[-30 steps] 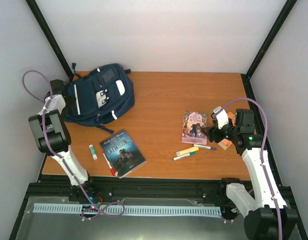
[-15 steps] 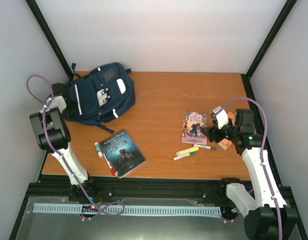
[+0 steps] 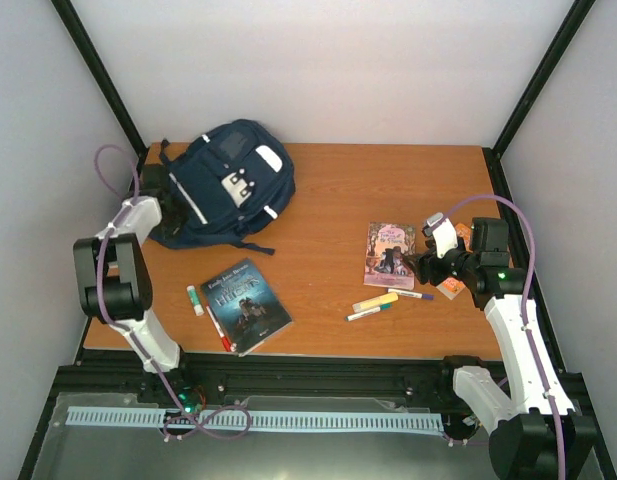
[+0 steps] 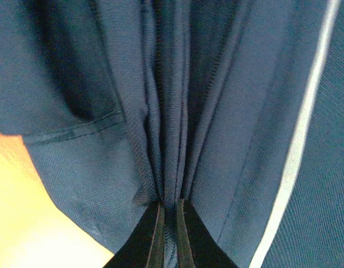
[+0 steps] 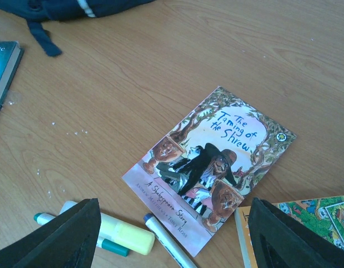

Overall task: Pack the student bag
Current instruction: Adjust the student bag at the center of the board.

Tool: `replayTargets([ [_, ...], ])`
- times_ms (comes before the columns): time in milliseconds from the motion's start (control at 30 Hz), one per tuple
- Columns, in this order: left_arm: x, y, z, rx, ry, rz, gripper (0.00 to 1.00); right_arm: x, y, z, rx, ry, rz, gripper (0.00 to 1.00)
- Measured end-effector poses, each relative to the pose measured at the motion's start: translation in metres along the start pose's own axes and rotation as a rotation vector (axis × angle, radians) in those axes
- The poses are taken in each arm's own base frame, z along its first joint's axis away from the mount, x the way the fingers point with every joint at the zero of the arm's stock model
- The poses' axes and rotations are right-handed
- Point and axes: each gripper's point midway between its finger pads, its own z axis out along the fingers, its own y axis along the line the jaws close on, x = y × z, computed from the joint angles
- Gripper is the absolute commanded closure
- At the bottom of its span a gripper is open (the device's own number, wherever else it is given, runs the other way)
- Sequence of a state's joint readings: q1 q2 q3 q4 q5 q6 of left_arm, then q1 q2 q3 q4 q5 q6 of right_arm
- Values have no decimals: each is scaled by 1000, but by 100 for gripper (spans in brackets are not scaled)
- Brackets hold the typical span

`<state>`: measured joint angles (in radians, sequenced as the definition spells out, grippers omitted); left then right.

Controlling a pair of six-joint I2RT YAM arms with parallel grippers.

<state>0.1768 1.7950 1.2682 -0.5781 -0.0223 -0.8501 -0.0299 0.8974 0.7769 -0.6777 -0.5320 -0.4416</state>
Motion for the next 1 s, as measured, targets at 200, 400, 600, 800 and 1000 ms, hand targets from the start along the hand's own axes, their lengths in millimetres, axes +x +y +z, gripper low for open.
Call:
replayTargets([
  [200,76,-38,-43,124,62,24,99,0,0,0,-2,0,-3,25],
  [400,133,-90,-72,234,99,75,99,1,0,1,-4,3,-3,25],
  [600,185,-137,-77,283,150,135,99,1,0,1,-3,3,-3,25],
  [800,254,-185,-90,353,198,230,95,1,0,1,-2,4,-3,25],
  [1000,330,-216,-115,462,310,377,52,1,0,1,-2,5,-3,25],
])
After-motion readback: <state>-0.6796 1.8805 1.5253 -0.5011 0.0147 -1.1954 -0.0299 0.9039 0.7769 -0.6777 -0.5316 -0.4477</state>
